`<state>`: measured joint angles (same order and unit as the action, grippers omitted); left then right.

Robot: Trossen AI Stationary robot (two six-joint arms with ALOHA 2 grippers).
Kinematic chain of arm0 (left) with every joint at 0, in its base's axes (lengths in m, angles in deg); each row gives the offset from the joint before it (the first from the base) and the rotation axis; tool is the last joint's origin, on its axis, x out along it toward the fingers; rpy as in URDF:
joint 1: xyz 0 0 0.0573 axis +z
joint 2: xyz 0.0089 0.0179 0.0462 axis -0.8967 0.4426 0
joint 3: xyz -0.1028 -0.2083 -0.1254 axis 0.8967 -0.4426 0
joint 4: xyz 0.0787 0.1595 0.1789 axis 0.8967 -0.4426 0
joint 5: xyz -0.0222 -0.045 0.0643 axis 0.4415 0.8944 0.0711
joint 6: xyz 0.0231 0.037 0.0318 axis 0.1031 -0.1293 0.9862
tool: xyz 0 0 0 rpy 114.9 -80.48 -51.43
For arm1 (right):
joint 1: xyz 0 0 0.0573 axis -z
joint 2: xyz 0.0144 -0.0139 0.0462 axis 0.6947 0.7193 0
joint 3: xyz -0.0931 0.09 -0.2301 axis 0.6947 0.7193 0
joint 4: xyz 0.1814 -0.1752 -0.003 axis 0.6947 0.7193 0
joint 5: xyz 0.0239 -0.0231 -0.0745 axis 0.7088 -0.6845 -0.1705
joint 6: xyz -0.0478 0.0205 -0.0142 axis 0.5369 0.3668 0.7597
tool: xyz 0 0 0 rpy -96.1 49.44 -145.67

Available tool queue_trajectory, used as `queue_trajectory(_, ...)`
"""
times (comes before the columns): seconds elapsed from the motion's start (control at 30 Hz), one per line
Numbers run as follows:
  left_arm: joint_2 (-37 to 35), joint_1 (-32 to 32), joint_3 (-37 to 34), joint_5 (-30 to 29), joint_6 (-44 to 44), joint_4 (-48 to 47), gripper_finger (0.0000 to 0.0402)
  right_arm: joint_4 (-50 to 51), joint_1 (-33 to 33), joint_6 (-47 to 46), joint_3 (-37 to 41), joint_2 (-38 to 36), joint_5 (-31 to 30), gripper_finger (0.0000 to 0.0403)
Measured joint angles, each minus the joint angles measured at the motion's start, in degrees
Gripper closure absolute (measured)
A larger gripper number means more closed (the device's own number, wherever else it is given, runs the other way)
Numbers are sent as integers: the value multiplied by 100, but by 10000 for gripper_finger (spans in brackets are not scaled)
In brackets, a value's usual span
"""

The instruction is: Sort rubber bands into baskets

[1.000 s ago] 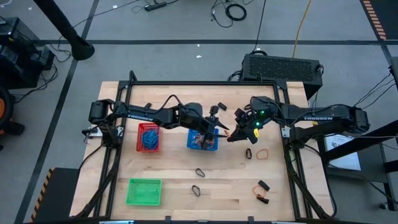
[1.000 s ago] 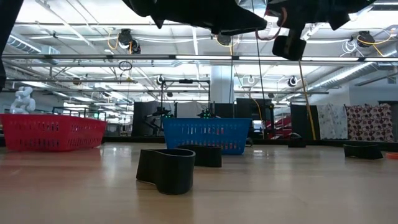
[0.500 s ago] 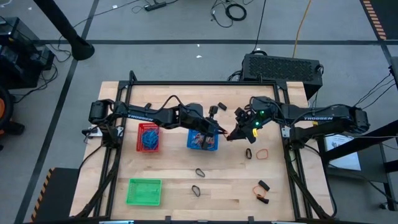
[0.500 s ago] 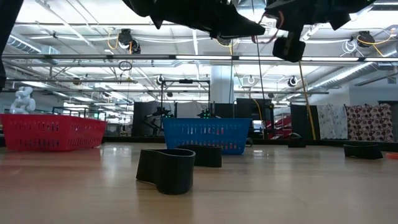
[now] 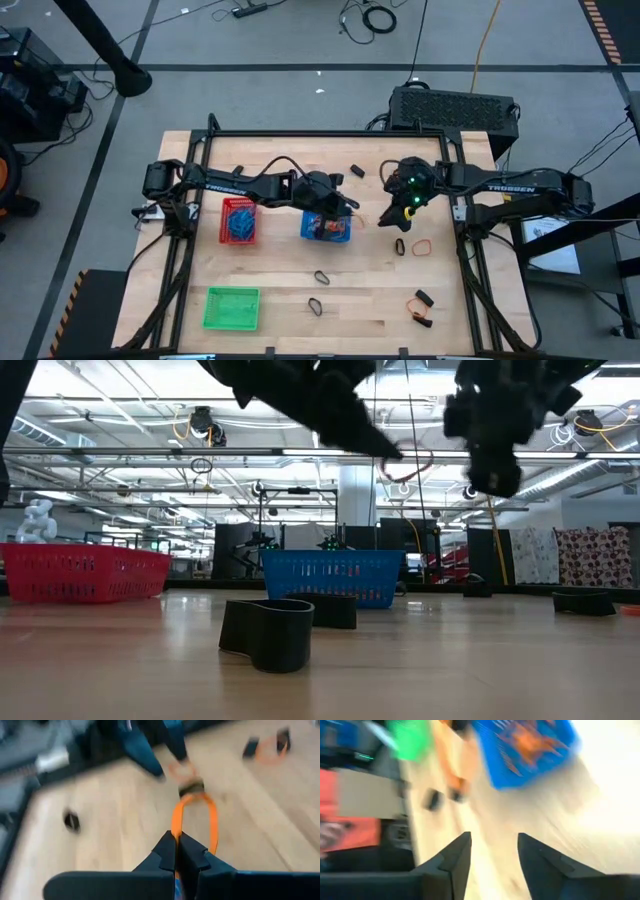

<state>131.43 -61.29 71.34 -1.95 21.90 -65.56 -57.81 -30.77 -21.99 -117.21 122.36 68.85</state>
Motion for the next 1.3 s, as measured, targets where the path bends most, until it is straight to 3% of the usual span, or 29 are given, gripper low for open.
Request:
queue_trajectory(0.17, 0, 4, 0, -249, -627, -1142, 400, 1611, -152, -17, 0, 0, -1041, 231)
queue_trajectory(0.43, 2, 10, 0, -433, -1181, -2561, 401, 3121, -698, -616, 8, 0, -1800, 230)
queue_trajectory(0.87, 2, 19, 0, -464, -1203, -2697, 396, 2568, -2077, -870, 810, -2, -1895, 237)
queue_trajectory(1.07, 2, 95, 0, -488, -1179, -2643, 395, 1964, -2455, -652, 1050, -2, -2358, 237)
queue_trajectory(1.3, 2, 185, 0, -588, -1435, -2604, 387, 1899, -2794, -723, 1286, -2, -2338, 237)
